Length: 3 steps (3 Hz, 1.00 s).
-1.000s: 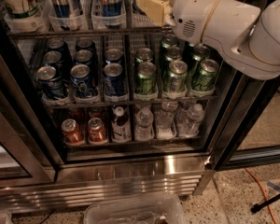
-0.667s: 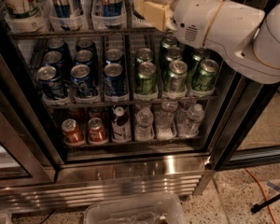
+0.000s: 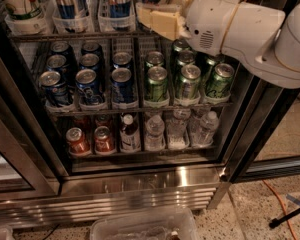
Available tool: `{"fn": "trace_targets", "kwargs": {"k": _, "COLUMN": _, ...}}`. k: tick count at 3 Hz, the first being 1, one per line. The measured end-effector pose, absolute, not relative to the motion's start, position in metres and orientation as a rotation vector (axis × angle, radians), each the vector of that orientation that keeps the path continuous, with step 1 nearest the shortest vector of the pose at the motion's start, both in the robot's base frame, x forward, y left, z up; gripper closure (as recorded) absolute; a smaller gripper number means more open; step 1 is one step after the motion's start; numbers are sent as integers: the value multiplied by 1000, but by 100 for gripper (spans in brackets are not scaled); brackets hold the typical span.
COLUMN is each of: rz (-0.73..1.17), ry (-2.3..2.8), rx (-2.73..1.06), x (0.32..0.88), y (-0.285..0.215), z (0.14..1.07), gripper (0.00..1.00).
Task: Pick redbull can from top shelf of fridge
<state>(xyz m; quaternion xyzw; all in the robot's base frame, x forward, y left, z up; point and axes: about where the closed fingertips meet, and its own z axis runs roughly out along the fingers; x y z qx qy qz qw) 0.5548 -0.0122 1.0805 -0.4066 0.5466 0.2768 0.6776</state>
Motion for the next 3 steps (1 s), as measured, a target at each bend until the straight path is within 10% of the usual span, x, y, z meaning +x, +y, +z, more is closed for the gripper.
{"fn": "trace_targets", "kwargs": {"k": 3, "rz": 651, "ry": 1352, "rx": -1019, "x": 562, "y": -12, "z": 1041, "gripper": 100}}
